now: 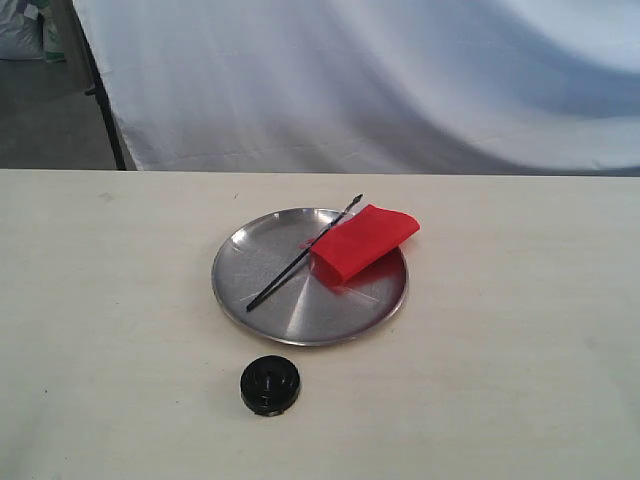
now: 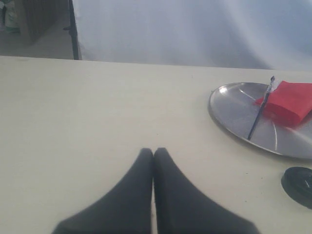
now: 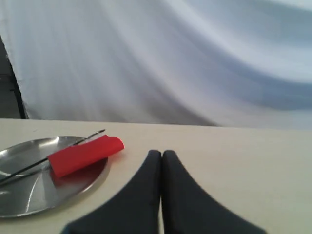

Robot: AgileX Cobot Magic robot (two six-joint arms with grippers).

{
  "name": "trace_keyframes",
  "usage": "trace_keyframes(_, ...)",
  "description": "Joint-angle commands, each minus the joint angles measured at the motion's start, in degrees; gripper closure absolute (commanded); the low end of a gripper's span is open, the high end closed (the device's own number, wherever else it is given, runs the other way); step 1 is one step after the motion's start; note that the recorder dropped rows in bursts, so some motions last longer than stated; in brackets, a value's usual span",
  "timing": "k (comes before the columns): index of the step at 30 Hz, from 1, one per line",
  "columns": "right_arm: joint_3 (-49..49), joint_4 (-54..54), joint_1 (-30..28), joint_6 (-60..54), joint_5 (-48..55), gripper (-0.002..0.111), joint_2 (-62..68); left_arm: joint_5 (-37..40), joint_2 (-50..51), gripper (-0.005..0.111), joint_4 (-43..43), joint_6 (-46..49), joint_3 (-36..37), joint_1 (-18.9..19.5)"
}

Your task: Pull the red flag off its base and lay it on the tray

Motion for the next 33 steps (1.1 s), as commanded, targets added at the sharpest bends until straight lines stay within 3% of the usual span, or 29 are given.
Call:
trace_keyframes(1, 0.2, 0.0, -0.4, -0.1, 9.0, 0.108, -5.9, -0.1, -0.2, 0.107, -0.5, -0.1, 0.2, 0.2)
trace_keyframes(16, 0.2, 1.1, -0.4, 1.2, 21.6, 0.108, -7.9, -0.1, -0.2, 0.107, -0.5, -0.1, 0.2, 0.2)
trace_keyframes(33, 0.2, 1.6, -0.4, -2.1, 21.5, 0.108, -7.9, -0.1, -0.2, 0.107, -0.5, -0.1, 0.2, 0.2)
